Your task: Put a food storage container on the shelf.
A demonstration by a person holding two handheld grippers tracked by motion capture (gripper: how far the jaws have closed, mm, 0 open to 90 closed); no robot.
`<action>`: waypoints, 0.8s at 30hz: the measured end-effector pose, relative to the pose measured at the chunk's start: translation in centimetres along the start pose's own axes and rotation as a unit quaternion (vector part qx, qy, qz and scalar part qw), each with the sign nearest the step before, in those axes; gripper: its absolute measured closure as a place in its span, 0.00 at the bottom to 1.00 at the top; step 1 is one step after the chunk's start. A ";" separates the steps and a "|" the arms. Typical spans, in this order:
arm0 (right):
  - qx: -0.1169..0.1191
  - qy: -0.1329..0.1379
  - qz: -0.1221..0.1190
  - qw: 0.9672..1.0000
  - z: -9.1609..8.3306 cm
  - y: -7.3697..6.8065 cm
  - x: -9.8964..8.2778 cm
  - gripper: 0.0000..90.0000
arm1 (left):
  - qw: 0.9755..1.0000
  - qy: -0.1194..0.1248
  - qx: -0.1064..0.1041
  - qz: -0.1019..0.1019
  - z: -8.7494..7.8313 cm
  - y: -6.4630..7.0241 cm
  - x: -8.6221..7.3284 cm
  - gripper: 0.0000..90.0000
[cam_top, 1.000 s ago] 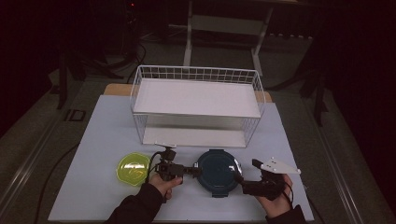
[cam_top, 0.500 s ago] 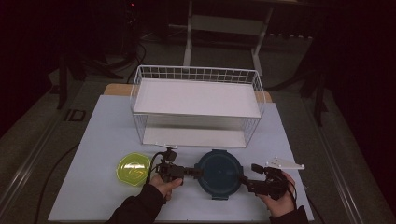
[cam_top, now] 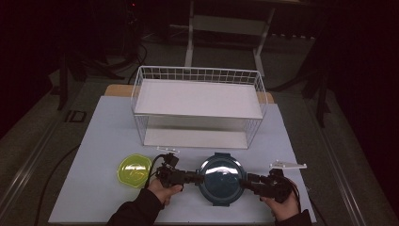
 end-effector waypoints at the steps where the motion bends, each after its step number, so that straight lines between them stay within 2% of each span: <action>1: 0.009 -0.003 0.005 1.000 0.0 0.0 0.0 0.54 | 1.000 0.000 0.000 0.001 0.0 0.0 0.0 0.60; 6: 0.034 -0.015 0.033 0.999 0.1 0.3 0.1 0.61 | 1.000 0.003 -0.002 0.003 0.1 0.1 0.0 0.60; 9: 0.047 -0.023 0.044 0.998 0.2 0.6 0.1 0.61 | 1.000 0.004 -0.006 0.002 0.1 0.0 -0.1 0.60; 11: 0.058 -0.029 0.059 0.996 0.3 0.9 0.1 0.61 | 1.000 0.003 -0.008 0.001 0.1 0.0 -0.1 0.60; 16: 0.086 -0.051 0.104 0.990 0.6 1.6 -0.1 0.60 | 1.000 0.002 -0.013 0.000 0.2 0.1 0.1 0.60; 17: 0.098 -0.059 0.115 0.987 0.7 1.8 -0.1 0.60 | 1.000 0.002 -0.014 0.000 0.2 0.0 0.0 0.60; 18: 0.121 -0.064 0.133 0.982 0.9 2.1 -0.3 0.61 | 1.000 0.002 -0.016 -0.001 0.2 0.0 0.0 0.60; 19: 0.138 -0.064 0.144 0.978 1.0 2.3 -0.4 0.61 | 1.000 0.002 -0.015 -0.002 0.2 0.0 -0.1 0.60; 24: 0.136 -0.050 0.134 0.980 1.1 2.2 -0.5 0.61 | 1.000 0.006 -0.020 -0.011 0.1 -0.2 -0.2 0.60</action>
Point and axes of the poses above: each handheld gripper's, and its own axes: z roughly forward along the jaws, x roughly out of its top, y roughly to its right, the point moved 4 cm from there along z, roughly forward along the jaws, and after that the axes turned 5 degrees about -y, right-handed, at the moved point
